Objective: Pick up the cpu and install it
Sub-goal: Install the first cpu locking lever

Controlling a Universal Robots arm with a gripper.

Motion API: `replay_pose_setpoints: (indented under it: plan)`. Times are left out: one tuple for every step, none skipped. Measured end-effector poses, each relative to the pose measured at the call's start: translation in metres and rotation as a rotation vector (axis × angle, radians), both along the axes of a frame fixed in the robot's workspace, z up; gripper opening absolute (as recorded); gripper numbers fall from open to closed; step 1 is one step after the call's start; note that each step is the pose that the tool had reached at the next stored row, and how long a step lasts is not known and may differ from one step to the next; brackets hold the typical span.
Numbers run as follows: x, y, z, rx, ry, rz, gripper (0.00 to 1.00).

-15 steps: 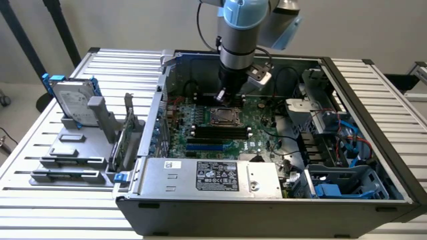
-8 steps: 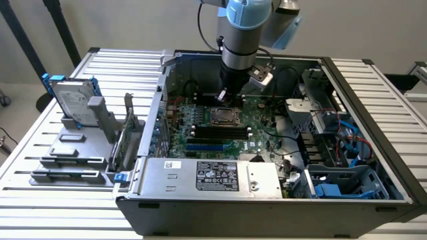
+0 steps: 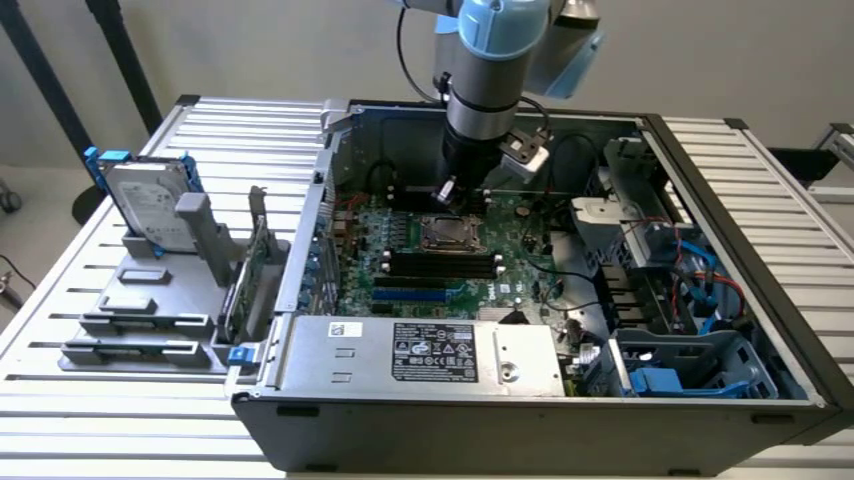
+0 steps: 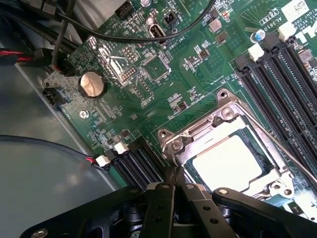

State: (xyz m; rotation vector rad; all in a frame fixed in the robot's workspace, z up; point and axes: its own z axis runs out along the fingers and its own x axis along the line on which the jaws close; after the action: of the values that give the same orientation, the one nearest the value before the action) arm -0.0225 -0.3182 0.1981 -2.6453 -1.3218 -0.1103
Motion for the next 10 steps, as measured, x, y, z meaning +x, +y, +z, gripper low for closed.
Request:
replay_pose_setpoints:
  plan:
    - [0.0000, -0.0003, 0.0000, 0.0001, 0.0007, -0.001, 0.11]
    - [0.0001, -0.0007, -0.0001, 0.0004, 0.0012, -0.001, 0.11]
    - [0.0002, -0.0010, -0.0002, 0.0006, 0.0015, -0.001, 0.11]
    - [0.0004, -0.0013, -0.0002, 0.0008, 0.0017, -0.002, 0.11]
    - [0.0006, -0.0014, -0.0002, 0.0008, 0.0020, -0.002, 0.11]
    - [0.0009, -0.0015, -0.0002, 0.0008, 0.0022, -0.003, 0.11]
    - [0.0011, -0.0016, -0.0001, 0.0010, 0.0022, -0.003, 0.11]
    - [0.0014, -0.0017, 0.0000, 0.0015, 0.0022, -0.003, 0.11]
    - [0.0015, -0.0017, 0.0000, 0.0024, 0.0023, -0.003, 0.11]
    - [0.0016, -0.0018, 0.0000, 0.0036, 0.0023, -0.003, 0.11]
